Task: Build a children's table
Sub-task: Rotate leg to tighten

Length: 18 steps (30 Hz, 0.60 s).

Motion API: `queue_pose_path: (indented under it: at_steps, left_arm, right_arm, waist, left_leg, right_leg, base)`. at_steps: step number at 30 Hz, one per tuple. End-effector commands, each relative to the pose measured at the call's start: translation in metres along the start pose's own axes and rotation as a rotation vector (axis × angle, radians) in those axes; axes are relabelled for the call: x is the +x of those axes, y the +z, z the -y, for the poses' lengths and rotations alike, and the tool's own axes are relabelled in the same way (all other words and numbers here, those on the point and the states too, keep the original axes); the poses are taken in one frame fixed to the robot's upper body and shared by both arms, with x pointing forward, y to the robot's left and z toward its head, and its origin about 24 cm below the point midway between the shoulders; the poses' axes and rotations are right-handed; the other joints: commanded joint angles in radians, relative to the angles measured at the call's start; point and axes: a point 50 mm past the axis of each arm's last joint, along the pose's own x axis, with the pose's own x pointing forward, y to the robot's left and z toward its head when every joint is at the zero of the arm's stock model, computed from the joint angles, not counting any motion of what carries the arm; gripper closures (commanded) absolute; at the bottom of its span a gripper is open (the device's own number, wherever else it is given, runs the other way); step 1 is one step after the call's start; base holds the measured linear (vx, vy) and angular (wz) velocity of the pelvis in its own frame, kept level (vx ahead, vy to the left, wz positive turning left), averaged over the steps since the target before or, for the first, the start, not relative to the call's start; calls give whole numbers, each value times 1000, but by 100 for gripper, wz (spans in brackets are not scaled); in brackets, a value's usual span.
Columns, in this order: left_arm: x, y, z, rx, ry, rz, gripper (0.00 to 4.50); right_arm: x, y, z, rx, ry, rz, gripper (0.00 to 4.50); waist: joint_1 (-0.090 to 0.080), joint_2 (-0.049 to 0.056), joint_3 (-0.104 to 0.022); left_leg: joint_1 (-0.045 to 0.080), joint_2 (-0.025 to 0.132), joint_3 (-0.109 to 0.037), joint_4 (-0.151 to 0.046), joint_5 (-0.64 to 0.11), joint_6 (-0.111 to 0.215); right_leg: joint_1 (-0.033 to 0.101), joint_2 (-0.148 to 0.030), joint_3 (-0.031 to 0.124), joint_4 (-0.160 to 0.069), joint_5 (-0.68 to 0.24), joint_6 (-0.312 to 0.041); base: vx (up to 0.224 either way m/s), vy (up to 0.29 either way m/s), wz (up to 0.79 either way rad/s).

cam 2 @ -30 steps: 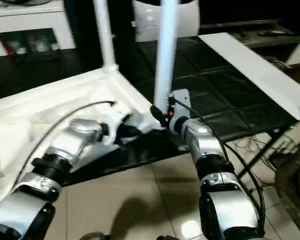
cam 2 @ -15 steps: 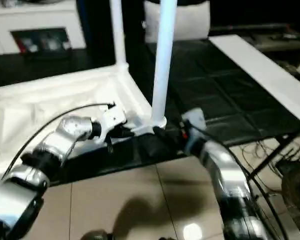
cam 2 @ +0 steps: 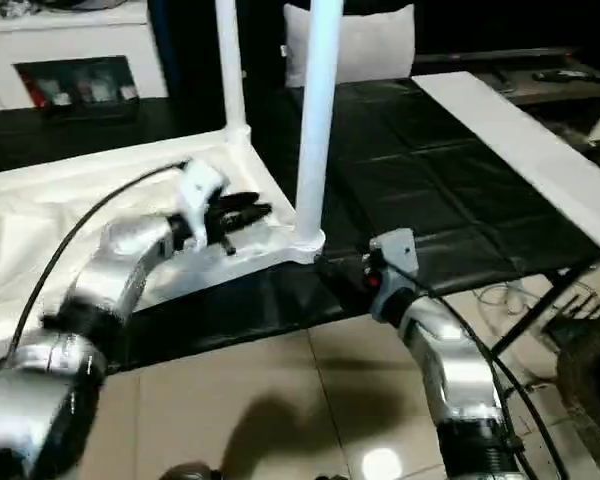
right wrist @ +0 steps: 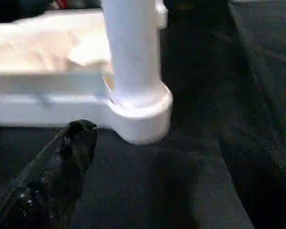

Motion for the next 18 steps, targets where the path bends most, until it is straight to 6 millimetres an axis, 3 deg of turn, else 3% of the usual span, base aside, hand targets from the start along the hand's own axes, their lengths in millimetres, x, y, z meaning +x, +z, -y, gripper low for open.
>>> queue_pose_path:
  at_steps: [1, 2, 4, 5, 6, 7, 8, 9, 11, 13, 14, 15, 16, 17, 18]
  left_arm:
    - [-15, 3, 2, -26, 96, 41, 303]
    - [-17, 3, 2, -24, 101, 41, 303]
    - [-50, -6, 15, 33, 253, 26, 303]
    - [-50, -6, 15, 33, 253, 26, 303]
    - [-58, -7, 18, 47, 306, 25, 303]
    - [-71, -9, 27, 26, 391, 30, 303]
    - [-71, -9, 27, 26, 391, 30, 303]
    - [-75, -9, 31, 1, 424, 40, 303]
    - [-83, -6, 36, -32, 483, 88, 303]
    - [-89, -5, 41, -48, 521, 110, 303]
    - [-92, -5, 44, -56, 534, 96, 303]
    - [-93, -5, 46, -58, 538, 88, 303]
    - [-94, -5, 46, -59, 541, 84, 303]
    - [-96, -6, 46, -58, 554, 66, 303]
    - [-98, -8, 45, -64, 567, 54, 303]
  right_arm:
    - [-4, 2, -1, -7, -32, -10, 0]
    - [-4, 2, -1, -4, -34, -12, 0]
    - [-4, 8, -6, 46, -53, 2, 0]
    - [-4, 8, -6, 46, -53, 2, 0]
    - [-4, 11, -8, 55, -45, 17, 0]
    - [-2, 14, -19, 28, -24, 43, 0]
    - [-2, 14, -19, 28, -24, 43, 0]
    - [-3, 15, -24, 13, -11, 55, 0]
    - [-4, 15, -32, 7, 3, 70, 0]
    - [-6, 14, -37, 19, 14, 80, 0]
    - [-7, 15, -42, 14, 38, 83, 0]
    - [-7, 15, -44, 12, 48, 81, 0]
    - [-7, 15, -45, 12, 52, 80, 0]
    - [-7, 15, -47, 12, 73, 79, 0]
    - [-7, 15, -49, 11, 94, 80, 0]
  waist:
    - [-6, -27, -71]
    - [-8, -23, -72]
    - [-25, -28, -68]
    - [-29, -27, -64]
    - [-30, -26, -61]
    - [-32, -21, -55]
    - [-35, -25, -53]
    - [-34, -18, -50]
    - [-37, -19, -46]
    - [-40, -11, -43]
    - [-44, -6, -38]
    - [-56, -4, -29]
    - [-72, 7, -18]
    - [-74, 11, -9]
    - [-20, 37, -20]
  left_leg:
    - [5, 70, -34, -66, -135, 63]
    - [7, 76, -38, -68, -143, 55]
    - [7, 85, -41, -74, -161, 47]
    - [8, 83, -39, -74, -174, 49]
    - [14, 73, -35, -71, -204, 46]
    - [12, 72, -38, -74, -226, 42]
    - [15, 73, -38, -75, -246, 37]
    - [27, 66, -37, -72, -273, 33]
    - [28, 71, -43, -79, -307, 26]
    - [30, 71, -50, -83, -353, 17]
    - [47, 73, -54, -85, -444, -1]
    - [73, 73, -61, -86, -559, -20]
    - [109, 84, -68, -90, -698, -32]
    - [40, 81, -98, -130, -774, -29]
    - [-101, 43, -87, -202, -915, -59]
  right_leg:
    - [59, -116, 67, -91, -401, -58]
    - [61, -122, 69, -86, -398, -62]
    - [56, -119, 71, -88, -394, -71]
    - [52, -117, 71, -92, -407, -67]
    - [48, -112, 69, -103, -455, -47]
    - [48, -112, 67, -111, -494, -31]
    - [46, -112, 65, -117, -521, -21]
    - [38, -109, 61, -129, -572, -2]
    - [42, -108, 55, -140, -585, 12]
    - [43, -105, 49, -145, -596, 25]
    - [43, -104, 40, -153, -650, 41]
    - [44, -97, 20, -166, -720, 63]
    - [42, -78, -19, -189, -738, 79]
    - [104, -85, -60, -138, -709, 79]
    - [210, -25, -7, 93, -418, 14]
  base:
    - [0, 0, 0]
    - [0, 0, 0]
    - [0, 0, 0]
    - [0, 0, 0]
    - [0, 0, 0]
    - [0, 0, 0]
    - [0, 0, 0]
    - [0, 0, 0]
    - [0, 0, 0]
    - [0, 0, 0]
    - [0, 0, 0]
    - [-24, 55, 0]
    - [0, 0, 0]
    - [0, 0, 0]
    - [-34, 29, 36]
